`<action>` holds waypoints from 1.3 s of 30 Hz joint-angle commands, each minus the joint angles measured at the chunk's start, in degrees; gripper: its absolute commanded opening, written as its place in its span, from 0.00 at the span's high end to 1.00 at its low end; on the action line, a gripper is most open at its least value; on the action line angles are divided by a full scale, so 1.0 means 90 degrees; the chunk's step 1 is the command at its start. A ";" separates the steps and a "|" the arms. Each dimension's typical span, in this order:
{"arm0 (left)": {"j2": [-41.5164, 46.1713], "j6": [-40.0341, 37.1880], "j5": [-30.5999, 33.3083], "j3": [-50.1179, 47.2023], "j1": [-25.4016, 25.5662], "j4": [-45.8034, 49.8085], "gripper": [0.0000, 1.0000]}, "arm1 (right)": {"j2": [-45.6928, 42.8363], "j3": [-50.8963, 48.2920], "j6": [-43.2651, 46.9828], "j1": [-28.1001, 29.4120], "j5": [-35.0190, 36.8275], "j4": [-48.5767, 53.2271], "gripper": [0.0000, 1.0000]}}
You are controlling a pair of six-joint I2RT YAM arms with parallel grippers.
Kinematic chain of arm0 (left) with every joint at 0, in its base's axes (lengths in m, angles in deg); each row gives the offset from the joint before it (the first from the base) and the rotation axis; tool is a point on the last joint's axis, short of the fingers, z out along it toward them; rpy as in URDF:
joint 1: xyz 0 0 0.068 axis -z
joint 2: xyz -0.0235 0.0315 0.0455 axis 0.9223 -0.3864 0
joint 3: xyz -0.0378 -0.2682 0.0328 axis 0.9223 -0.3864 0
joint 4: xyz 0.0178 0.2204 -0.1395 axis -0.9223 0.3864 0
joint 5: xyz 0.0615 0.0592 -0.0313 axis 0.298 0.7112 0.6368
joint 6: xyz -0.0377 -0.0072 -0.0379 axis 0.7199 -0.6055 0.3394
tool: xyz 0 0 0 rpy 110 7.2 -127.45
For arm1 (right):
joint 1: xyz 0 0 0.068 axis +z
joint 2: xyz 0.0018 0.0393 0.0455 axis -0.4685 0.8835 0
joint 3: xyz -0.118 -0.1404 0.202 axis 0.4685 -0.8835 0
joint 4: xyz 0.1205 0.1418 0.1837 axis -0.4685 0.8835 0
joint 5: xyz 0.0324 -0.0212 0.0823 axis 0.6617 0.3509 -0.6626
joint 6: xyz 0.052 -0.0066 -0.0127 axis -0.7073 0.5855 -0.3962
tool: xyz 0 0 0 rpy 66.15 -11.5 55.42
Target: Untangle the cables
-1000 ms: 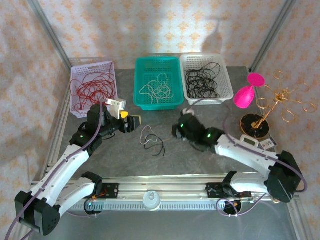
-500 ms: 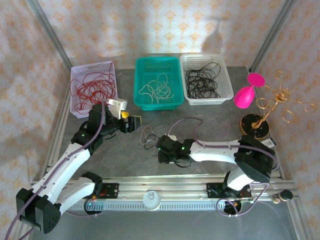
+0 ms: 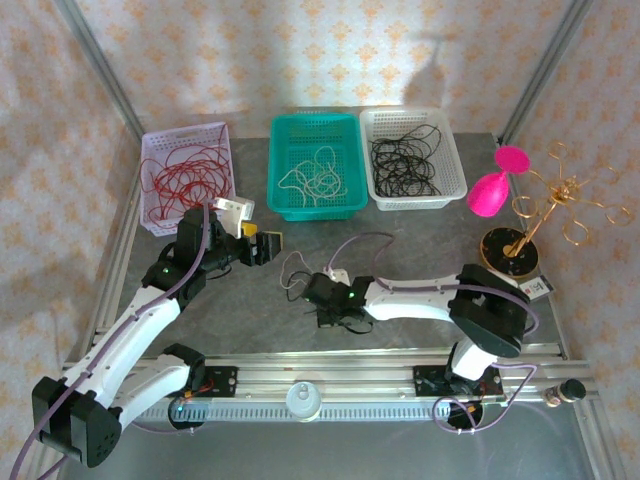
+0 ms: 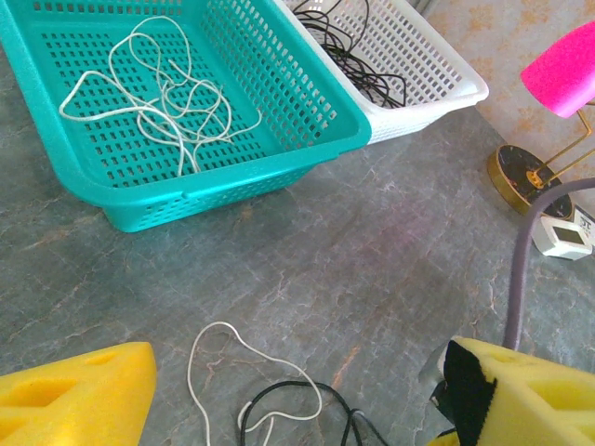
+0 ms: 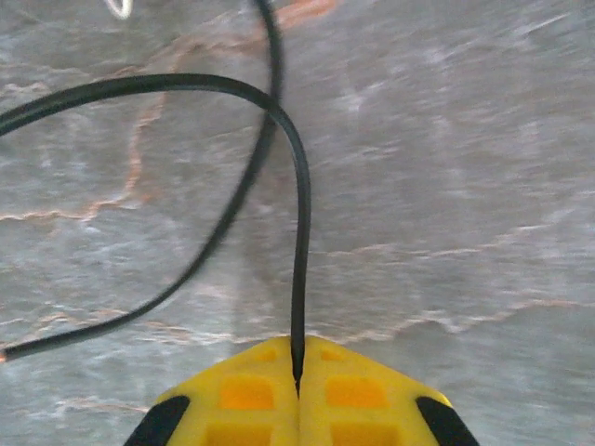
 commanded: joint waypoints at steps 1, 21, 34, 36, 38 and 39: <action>0.0158 -0.0079 -0.0002 0.0023 -0.0062 -0.0003 0.18 | -0.0708 0.0332 0.0489 0.0022 0.1122 0.1004 1.00; 0.0149 -0.0622 -0.1803 0.0649 0.1075 0.0103 0.16 | -0.2990 0.1889 0.3371 -0.0240 0.1406 0.1072 1.00; -0.1095 -0.0537 -0.1690 0.1435 0.1286 0.0171 0.25 | -0.3537 0.1598 0.3874 -0.0361 0.0835 0.0211 1.00; -0.1174 -0.0410 -0.1884 0.1392 0.1340 -0.0059 0.36 | -0.3653 0.1455 0.3953 -0.0360 0.0762 -0.0028 1.00; -0.1257 -0.0240 -0.1921 0.1334 0.1392 -0.0315 0.64 | -0.3742 0.1354 0.4036 -0.0360 0.0616 -0.0211 1.00; -0.1267 -0.0152 -0.1857 0.1295 0.1406 -0.0450 0.79 | -0.3783 0.1333 0.4074 -0.0358 0.0552 -0.0246 1.00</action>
